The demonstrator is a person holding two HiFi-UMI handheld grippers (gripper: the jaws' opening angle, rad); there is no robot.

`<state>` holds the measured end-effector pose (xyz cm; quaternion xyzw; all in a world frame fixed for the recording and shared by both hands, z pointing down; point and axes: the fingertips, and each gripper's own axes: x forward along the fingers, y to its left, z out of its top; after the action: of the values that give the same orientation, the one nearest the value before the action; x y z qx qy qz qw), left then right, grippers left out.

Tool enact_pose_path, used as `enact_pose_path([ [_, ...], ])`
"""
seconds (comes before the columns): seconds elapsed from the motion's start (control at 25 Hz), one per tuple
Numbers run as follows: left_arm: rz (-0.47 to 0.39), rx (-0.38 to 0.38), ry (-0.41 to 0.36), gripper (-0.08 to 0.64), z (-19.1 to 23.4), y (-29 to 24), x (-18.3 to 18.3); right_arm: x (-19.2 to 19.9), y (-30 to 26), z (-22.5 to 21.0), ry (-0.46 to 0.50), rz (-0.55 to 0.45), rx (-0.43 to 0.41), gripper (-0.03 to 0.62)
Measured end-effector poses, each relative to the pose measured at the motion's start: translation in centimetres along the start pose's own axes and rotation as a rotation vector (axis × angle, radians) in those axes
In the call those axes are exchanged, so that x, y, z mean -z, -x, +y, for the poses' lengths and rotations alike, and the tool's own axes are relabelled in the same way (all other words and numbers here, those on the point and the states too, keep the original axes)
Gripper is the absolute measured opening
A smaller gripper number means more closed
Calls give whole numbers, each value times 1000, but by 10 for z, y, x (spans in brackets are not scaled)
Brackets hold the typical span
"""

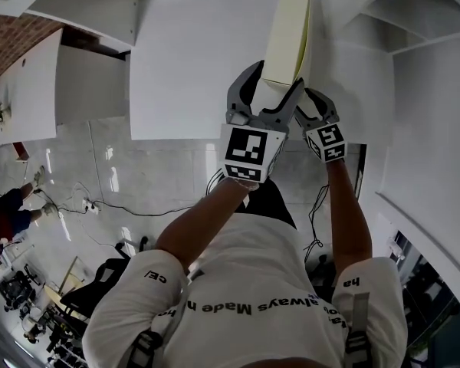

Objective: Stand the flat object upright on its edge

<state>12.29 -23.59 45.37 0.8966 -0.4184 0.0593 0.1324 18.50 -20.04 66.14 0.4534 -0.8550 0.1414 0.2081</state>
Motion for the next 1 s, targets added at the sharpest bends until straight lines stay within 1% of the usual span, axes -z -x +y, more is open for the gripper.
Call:
enact_pose_path([
  [0.2,-4,22,-21,302,-11,-39,-2,8,-10,-30,-18,-2,21,227],
  [0.36,-9,40,-19,304,-18,-66,-7,12,-12,-52,-49,-9,55,227],
  [0.48,-13,55,-24,304,-26,-85,-11,9,-13,-69,-78,-26,95,229],
  [0.6,-19,66,-49,304,-34,-102,-16,0,-17,-87,-93,-35,152,229],
  [0.72,-21,73,-50,304,-38,-117,-19,-8,-23,-99,-115,-35,188,228],
  [0.84,-23,84,-46,304,-41,-131,-22,-9,-25,-111,-161,-47,218,227],
  [1.0,-18,126,-39,304,-44,-151,-26,-9,-32,-132,-245,-62,268,216],
])
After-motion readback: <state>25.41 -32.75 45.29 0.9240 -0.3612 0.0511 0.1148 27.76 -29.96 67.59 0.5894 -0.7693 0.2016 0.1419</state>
